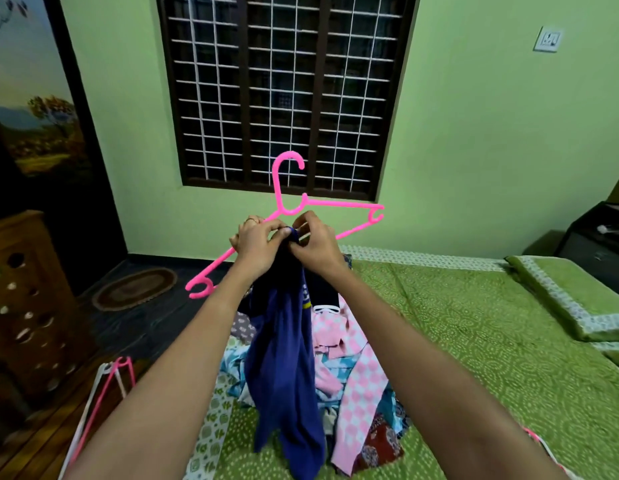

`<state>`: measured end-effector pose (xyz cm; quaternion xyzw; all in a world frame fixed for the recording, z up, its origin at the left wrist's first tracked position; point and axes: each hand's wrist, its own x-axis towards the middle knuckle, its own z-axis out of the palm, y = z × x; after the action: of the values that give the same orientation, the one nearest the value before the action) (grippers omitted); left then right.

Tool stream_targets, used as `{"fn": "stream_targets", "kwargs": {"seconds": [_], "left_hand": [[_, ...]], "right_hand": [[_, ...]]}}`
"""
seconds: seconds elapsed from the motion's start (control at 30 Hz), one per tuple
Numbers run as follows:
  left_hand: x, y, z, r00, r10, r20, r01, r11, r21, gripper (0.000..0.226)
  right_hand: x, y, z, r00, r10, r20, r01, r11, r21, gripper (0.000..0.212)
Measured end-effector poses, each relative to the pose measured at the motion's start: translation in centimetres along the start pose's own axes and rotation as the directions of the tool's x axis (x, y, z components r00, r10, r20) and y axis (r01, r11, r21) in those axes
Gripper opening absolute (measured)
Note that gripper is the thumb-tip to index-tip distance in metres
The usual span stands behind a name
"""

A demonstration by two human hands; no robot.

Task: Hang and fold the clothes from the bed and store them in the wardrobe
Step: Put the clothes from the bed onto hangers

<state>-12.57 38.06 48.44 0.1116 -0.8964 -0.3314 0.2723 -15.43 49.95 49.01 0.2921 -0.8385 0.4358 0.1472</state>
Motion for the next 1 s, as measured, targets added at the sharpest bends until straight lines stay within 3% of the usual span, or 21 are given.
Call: {"fn": "stream_targets", "kwargs": {"seconds": [0.13, 0.23, 0.43, 0.53, 0.67, 0.8, 0.9, 1.0], "left_hand": [[0.6, 0.1, 0.5, 0.999, -0.017, -0.032, 0.014, 0.995, -0.099, 0.024], [0.3, 0.0, 1.1, 0.998, -0.035, -0.059, 0.027, 0.99, -0.138, 0.028], [-0.3, 0.0, 2.2, 0.989, -0.067, -0.13, 0.048, 0.989, -0.14, 0.039], [0.0, 0.6, 2.7, 0.984, -0.047, -0.172, 0.014, 0.982, -0.186, 0.022], [0.0, -0.1, 3.4, 0.974, -0.023, -0.224, -0.034, 0.967, -0.251, 0.021], [-1.2, -1.4, 4.3, 0.961, 0.075, -0.267, -0.14, 0.962, -0.234, 0.015], [-2.5, -1.9, 5.0, 0.971, 0.002, -0.238, -0.071, 0.957, -0.281, 0.016], [-3.4, -3.4, 5.7, 0.983, -0.046, -0.179, -0.007, 0.959, -0.285, 0.026]], "right_hand": [[0.7, -0.2, -0.2, 0.999, -0.018, 0.026, 0.02, 0.998, -0.065, 0.032], [1.2, 0.3, -0.4, 0.999, 0.013, -0.046, -0.016, 0.996, -0.086, 0.017], [2.1, 0.2, -2.0, 0.978, 0.029, -0.208, -0.064, 0.985, -0.161, 0.029], [2.5, 0.0, -2.4, 0.979, 0.012, -0.206, -0.055, 0.977, -0.207, 0.027], [3.1, 2.1, -3.7, 0.968, 0.197, -0.152, -0.226, 0.954, -0.199, 0.026], [4.0, 6.0, -5.8, 0.891, 0.429, -0.148, -0.44, 0.897, -0.05, 0.033], [4.6, 8.0, -7.1, 0.832, 0.526, -0.175, -0.528, 0.848, 0.036, 0.038], [4.4, 9.1, -8.8, 0.797, 0.555, -0.239, -0.578, 0.816, -0.033, 0.028]]}}
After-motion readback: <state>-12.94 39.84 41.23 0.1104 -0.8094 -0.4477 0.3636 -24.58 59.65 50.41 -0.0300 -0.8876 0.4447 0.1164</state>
